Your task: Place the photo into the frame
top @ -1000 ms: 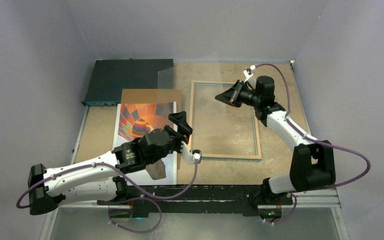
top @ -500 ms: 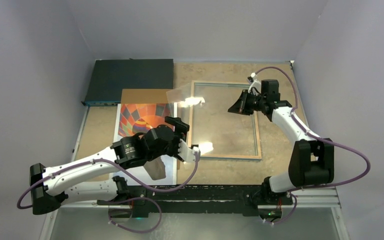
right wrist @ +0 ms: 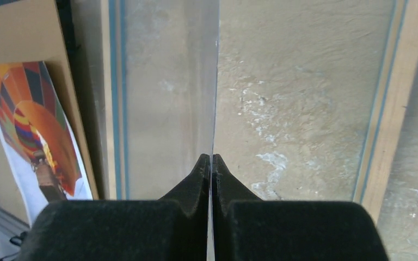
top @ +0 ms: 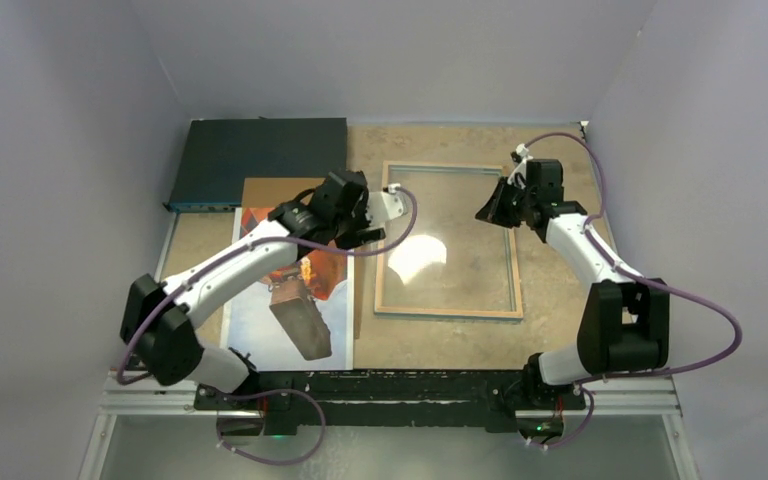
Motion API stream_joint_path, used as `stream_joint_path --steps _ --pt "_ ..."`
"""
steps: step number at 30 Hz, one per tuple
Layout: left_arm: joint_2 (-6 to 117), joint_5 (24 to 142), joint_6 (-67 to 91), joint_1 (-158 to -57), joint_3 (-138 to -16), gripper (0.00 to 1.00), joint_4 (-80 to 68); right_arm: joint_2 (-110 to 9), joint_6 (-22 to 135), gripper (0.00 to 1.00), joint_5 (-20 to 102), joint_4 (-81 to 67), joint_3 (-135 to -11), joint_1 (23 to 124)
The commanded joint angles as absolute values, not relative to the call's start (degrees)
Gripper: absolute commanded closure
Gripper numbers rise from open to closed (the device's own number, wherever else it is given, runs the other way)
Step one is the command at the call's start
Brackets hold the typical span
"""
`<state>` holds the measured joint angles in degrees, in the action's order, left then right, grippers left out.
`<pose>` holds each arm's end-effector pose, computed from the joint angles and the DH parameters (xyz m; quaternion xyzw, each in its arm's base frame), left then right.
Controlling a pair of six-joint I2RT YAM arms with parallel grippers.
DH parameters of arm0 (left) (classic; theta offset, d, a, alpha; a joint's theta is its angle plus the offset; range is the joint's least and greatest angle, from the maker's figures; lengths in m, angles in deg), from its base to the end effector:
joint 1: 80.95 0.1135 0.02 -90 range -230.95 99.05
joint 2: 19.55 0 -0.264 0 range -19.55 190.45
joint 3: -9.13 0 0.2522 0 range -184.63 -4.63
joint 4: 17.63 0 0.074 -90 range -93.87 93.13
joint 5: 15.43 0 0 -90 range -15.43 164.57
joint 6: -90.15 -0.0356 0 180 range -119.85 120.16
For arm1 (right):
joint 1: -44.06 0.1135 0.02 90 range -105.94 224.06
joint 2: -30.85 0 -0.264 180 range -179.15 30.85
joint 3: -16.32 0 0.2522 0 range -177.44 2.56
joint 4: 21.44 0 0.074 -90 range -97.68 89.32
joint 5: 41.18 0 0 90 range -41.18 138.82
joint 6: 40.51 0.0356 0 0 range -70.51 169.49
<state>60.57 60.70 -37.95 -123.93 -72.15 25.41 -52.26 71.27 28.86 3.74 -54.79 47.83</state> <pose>0.2309 -0.2035 0.3062 0.5518 0.7208 0.0929 0.4090 0.3191 0.0332 0.2582 0.0619 0.8833 0.2482 0.3929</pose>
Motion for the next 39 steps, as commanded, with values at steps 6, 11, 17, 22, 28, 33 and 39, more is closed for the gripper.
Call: stream_joint_path --steps 6,11,17,22,28,33,39 --pt "78.1 71.2 -20.0 -115.9 -87.2 0.13 28.7 -50.1 69.6 1.00 43.9 5.5 -56.0 47.6" --pt "85.6 74.9 -15.5 -113.7 -91.8 0.16 25.4 -51.6 67.5 1.00 45.0 7.4 -57.0 47.6" --pt "90.1 77.9 -12.4 -111.6 -94.6 0.23 21.1 -52.2 67.1 1.00 43.1 7.8 -56.4 47.6" --pt "93.4 78.5 -8.3 -110.6 -96.0 0.32 19.2 -52.7 67.2 1.00 40.7 7.9 -54.8 47.6" --pt "95.0 78.1 -8.1 -110.5 -94.0 0.42 15.7 -52.8 68.1 1.00 38.7 8.6 -54.7 47.5" --pt "97.1 77.0 -6.4 -110.5 -91.7 0.50 12.9 -52.7 69.1 1.00 34.1 9.2 -55.9 47.4" --pt "97.9 78.3 -3.9 -110.5 -88.6 0.59 10.5 -51.7 70.5 1.00 29.9 9.9 -54.7 46.8"
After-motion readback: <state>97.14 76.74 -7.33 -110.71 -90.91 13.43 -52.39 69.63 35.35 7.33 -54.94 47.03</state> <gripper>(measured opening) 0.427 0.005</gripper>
